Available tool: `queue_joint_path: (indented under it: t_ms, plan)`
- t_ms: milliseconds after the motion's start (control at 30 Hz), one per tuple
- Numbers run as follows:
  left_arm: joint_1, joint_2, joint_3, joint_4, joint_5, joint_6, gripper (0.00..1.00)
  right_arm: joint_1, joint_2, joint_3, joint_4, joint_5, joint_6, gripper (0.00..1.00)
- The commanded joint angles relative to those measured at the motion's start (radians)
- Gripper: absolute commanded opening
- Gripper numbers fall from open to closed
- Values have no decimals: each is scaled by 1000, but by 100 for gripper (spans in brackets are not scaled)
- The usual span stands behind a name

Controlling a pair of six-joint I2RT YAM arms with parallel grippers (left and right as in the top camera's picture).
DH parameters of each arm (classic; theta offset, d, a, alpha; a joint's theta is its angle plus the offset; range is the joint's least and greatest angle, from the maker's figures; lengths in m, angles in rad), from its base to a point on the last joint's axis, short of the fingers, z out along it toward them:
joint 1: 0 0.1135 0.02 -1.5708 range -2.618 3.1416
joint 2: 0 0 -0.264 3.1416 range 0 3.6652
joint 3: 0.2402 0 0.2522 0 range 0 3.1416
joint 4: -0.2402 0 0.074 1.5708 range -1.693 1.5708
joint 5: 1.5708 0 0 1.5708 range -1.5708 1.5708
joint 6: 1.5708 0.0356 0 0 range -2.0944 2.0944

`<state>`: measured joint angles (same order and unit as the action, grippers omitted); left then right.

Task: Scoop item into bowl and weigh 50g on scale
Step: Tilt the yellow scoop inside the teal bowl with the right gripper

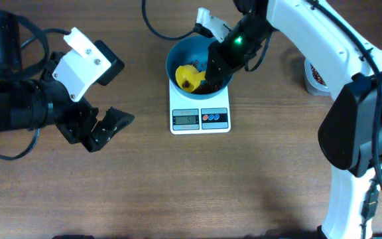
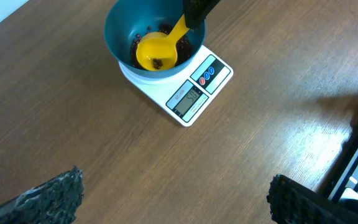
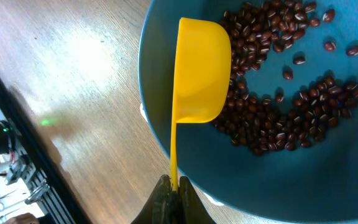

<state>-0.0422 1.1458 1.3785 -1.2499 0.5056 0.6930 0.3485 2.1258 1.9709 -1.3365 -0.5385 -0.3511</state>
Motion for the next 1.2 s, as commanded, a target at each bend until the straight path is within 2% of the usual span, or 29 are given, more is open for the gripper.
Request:
queue_joint_path:
  t_ms: [0, 200, 400, 667, 767, 867, 967, 1167]
  plan:
    - [-1, 0, 9, -2, 17, 19, 99, -22, 4, 10, -3, -69, -6, 4]
    - [-1, 0, 9, -1, 17, 19, 99, -98, 4, 10, -7, -220, -6, 4]
    - [-1, 0, 9, -1, 17, 20, 99, -161, 1, 10, -19, -222, -6, 4]
    - [-1, 0, 9, -1, 17, 19, 99, -164, -23, 17, -17, -207, -7, 4]
    - [-1, 0, 9, -2, 17, 19, 99, -140, -32, 19, 15, -11, -6, 4]
    - [-1, 0, 9, -2, 17, 19, 99, -116, -50, 53, -10, 13, 23, 4]
    - [-1, 0, 9, -1, 17, 19, 99, -80, -53, 58, 28, 151, 23, 4]
    - [-1, 0, 9, -1, 17, 19, 99, -41, -61, 130, -11, 223, 35, 4]
